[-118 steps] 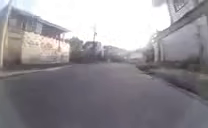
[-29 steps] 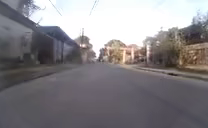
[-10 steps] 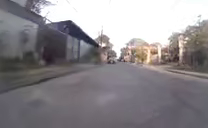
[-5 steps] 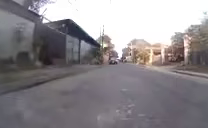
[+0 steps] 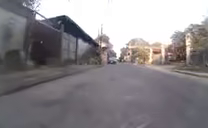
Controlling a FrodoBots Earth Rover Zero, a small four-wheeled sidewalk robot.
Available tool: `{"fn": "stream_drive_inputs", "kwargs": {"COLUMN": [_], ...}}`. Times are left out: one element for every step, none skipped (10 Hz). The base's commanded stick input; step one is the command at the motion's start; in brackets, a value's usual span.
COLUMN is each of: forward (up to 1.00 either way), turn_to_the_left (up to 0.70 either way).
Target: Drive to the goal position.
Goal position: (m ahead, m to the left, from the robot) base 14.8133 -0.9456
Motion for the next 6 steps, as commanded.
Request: {"fn": "stream_drive_inputs", "kwargs": {"forward": [1.00, 1.00, 1.00, 1.00, 1.00, 1.00], "turn_to_the_left": [0.01, 0.01, 0.01, 0.01, -0.05, -0.20]}}
